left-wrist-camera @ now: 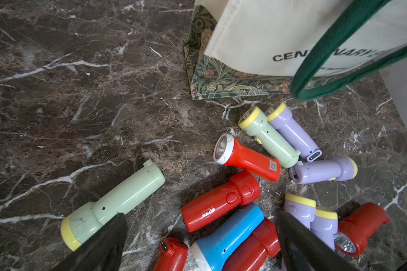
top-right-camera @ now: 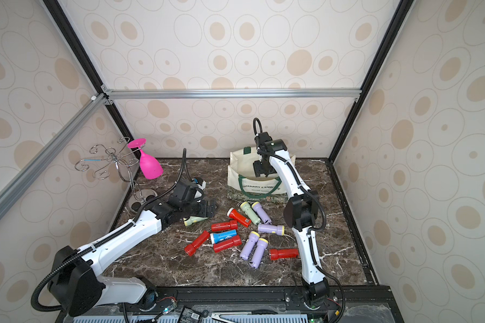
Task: Put the flashlights into the tote bags
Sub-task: Place the flashlight in the canvas bag, then pick up the flashlight from the center of the board.
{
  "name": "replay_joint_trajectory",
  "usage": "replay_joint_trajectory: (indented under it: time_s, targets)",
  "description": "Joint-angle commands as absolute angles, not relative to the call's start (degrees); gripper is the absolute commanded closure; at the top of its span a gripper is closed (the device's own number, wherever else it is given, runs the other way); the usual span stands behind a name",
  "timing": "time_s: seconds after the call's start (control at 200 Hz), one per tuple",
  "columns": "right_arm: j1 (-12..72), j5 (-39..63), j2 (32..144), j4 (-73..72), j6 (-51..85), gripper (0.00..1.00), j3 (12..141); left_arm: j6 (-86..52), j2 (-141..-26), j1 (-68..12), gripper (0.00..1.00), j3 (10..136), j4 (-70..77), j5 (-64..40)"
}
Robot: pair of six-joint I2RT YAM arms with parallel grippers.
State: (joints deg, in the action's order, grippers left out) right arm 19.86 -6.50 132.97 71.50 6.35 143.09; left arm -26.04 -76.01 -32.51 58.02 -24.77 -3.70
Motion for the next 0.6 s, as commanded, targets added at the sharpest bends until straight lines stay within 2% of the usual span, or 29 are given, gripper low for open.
replay_joint_trajectory:
  time_s: [0.0, 0.24, 0.41, 0.595]
  targets:
    - [22.0, -8.5, 127.2, 73.7, 6.5, 0.27, 145.3, -23.6, -73.7, -32.1, 0.03, 56.2, -29.7, -3.9]
    - [27.1, -11.8, 121.4, 76.0, 9.2, 0.17, 145.0, -23.6, -70.4, -31.9, 0.07, 49.8, -28.4, -5.6]
    - [30.6, -16.1, 117.1, 80.2, 11.1, 0.05, 145.4, -25.0, -69.0, -31.7, 0.12, 46.5, -28.6, -2.8]
    - [37.0, -17.0, 110.7, 79.3, 14.8, 0.03, 137.8, -26.1, -68.5, -31.2, 0.14, 41.3, -27.6, -5.1]
